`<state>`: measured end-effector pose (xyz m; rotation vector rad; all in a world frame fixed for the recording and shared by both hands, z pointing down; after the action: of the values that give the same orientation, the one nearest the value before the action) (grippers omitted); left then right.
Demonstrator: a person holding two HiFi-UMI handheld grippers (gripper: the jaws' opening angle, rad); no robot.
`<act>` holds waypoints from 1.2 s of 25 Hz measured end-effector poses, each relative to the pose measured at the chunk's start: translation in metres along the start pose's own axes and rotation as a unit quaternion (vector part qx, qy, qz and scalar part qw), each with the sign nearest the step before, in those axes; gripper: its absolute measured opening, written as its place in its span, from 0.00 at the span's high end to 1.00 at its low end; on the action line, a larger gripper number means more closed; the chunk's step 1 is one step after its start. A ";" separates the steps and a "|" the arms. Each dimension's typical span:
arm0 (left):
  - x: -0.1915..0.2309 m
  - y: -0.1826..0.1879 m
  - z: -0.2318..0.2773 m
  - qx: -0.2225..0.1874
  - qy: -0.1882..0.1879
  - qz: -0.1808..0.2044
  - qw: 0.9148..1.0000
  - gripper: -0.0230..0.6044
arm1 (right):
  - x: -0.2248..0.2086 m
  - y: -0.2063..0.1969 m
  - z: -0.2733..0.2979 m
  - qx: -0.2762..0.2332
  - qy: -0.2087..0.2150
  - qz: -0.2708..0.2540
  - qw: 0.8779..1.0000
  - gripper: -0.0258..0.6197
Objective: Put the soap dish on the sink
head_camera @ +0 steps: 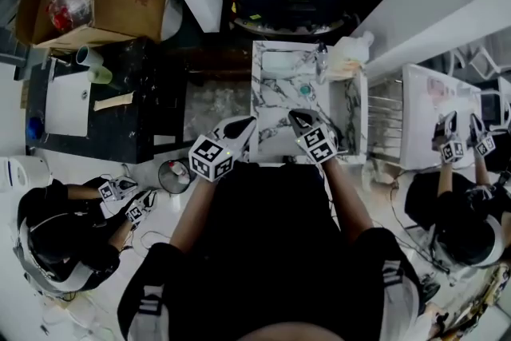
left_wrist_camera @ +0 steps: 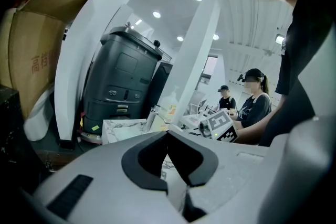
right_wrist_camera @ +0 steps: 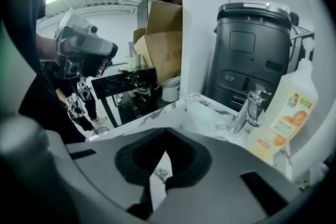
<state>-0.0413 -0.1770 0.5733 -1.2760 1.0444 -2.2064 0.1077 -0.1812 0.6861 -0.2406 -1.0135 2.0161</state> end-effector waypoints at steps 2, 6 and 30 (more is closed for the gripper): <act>0.002 0.000 -0.001 0.001 -0.001 0.001 1.000 0.97 | 0.004 0.003 -0.002 -0.007 0.002 0.004 1.000 0.97; 0.006 0.002 -0.004 0.001 -0.003 0.003 1.000 0.97 | 0.008 0.013 -0.005 -0.019 0.004 0.005 1.000 0.97; 0.009 0.001 -0.006 0.003 -0.009 0.005 1.000 0.97 | 0.005 0.036 -0.015 -0.029 -0.009 -0.013 0.999 0.97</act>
<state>-0.0516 -0.1806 0.5761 -1.2826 1.0358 -2.1857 0.0903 -0.1797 0.6505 -0.2389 -1.0836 1.9700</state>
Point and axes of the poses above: the fingertips, and each gripper's own axes: z forward along the fingers, x to its left, y out of its top, the point moved 3 cm from there along -z, backward along the fingers, and after that the axes turned 13 degrees about -z, right-handed, at the moved point
